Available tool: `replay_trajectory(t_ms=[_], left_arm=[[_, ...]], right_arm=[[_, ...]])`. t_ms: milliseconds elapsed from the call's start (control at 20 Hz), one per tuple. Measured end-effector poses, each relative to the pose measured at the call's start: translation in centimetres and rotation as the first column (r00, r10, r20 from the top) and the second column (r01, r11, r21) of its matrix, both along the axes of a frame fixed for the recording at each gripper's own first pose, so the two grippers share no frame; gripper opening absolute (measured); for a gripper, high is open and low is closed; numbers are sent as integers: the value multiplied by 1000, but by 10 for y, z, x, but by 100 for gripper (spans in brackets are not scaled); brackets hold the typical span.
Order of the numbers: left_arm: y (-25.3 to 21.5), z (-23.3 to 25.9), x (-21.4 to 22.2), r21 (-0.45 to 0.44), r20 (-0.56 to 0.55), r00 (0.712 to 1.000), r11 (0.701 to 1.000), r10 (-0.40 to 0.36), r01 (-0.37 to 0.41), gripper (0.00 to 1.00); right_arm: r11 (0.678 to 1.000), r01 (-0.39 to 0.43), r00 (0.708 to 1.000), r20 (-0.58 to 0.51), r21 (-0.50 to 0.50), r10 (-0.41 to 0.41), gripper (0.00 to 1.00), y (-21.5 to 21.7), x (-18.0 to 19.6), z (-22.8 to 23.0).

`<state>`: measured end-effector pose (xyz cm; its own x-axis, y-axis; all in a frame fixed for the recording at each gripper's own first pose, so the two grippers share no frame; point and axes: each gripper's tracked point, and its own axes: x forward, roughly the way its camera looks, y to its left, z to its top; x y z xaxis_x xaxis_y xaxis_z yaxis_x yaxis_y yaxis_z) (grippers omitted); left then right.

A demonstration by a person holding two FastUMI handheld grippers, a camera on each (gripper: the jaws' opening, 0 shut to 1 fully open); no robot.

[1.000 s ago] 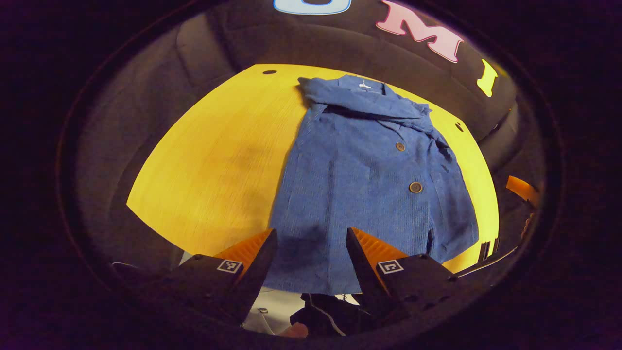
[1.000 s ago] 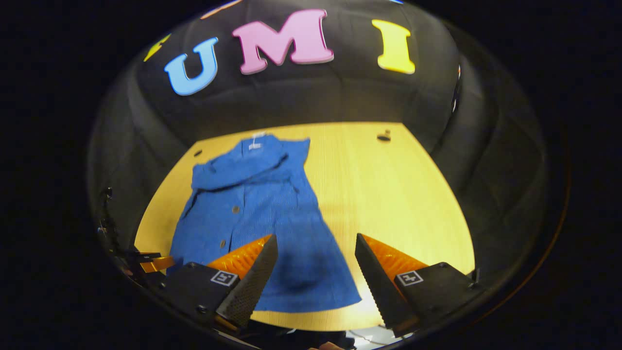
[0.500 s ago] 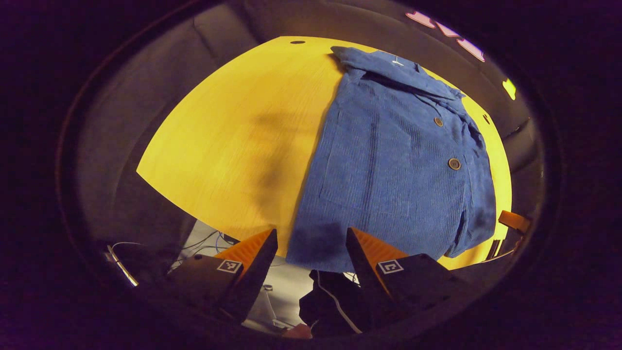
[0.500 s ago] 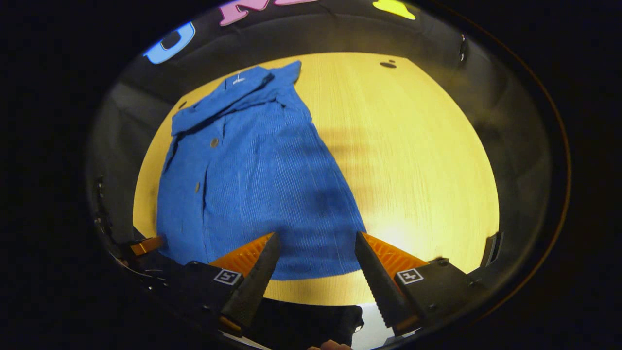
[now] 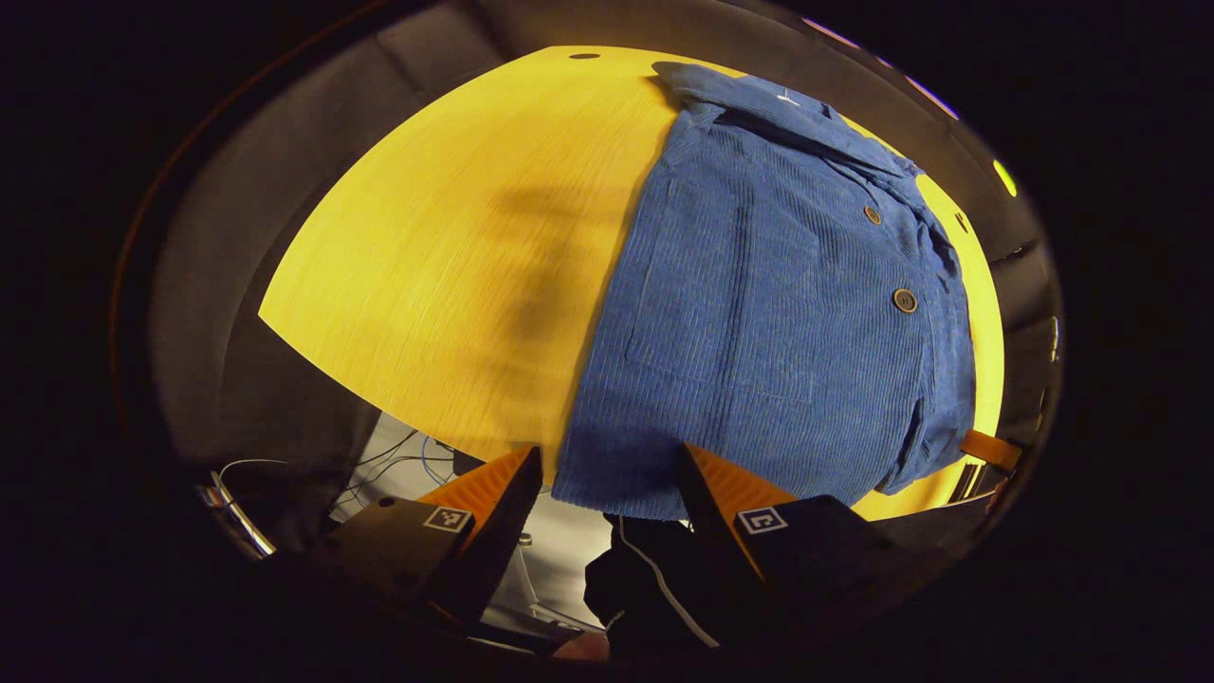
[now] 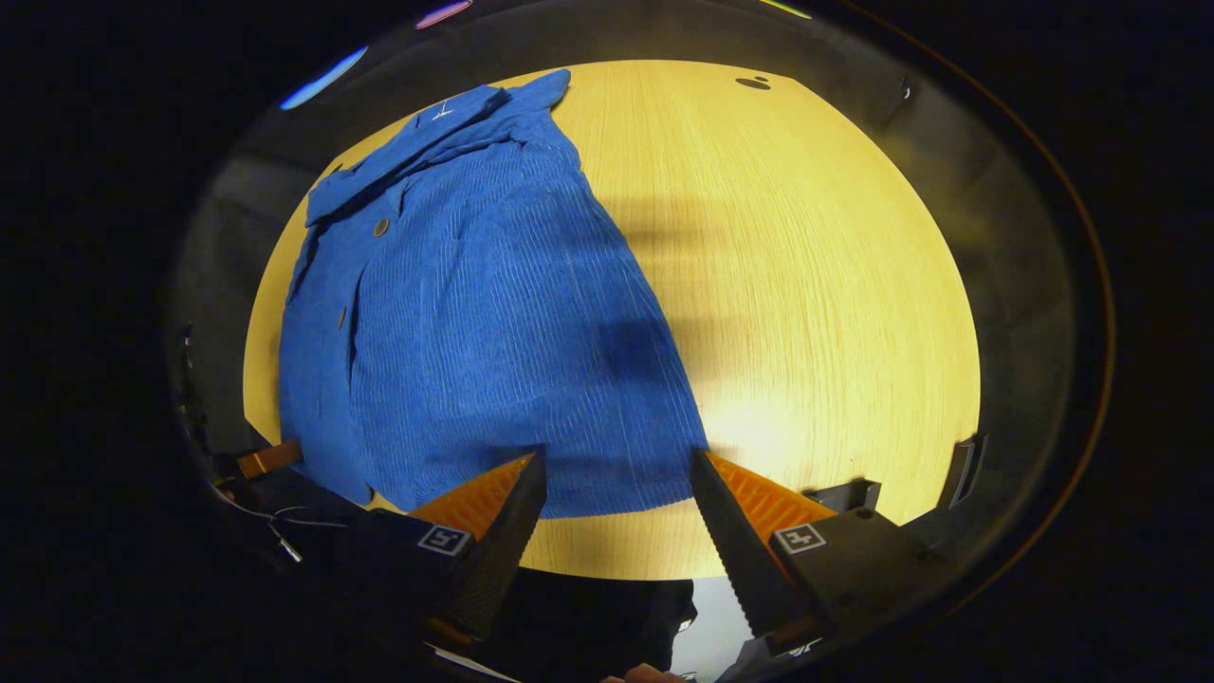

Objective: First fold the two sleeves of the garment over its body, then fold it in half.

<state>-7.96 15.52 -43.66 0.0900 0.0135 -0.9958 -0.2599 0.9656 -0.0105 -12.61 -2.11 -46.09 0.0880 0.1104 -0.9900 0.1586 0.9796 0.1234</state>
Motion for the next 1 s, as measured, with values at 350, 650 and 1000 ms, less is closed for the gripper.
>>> replay_trajectory(t_ms=[350,650,1000], left_arm=[[-9,-2,4,6,-8,999,999,-32,32,84],[-11,-2,4,6,-14,999,999,-45,45,84],[-14,-2,0,-3,-15,999,999,-48,48,84]], right_arm=[[1000,-13,1000,-13,-25,13,100,-9,-1,-6],[1000,0,1000,-26,-22,0,100,-12,3,-11],[998,-37,999,-21,-50,36,100,-26,5,-8]])
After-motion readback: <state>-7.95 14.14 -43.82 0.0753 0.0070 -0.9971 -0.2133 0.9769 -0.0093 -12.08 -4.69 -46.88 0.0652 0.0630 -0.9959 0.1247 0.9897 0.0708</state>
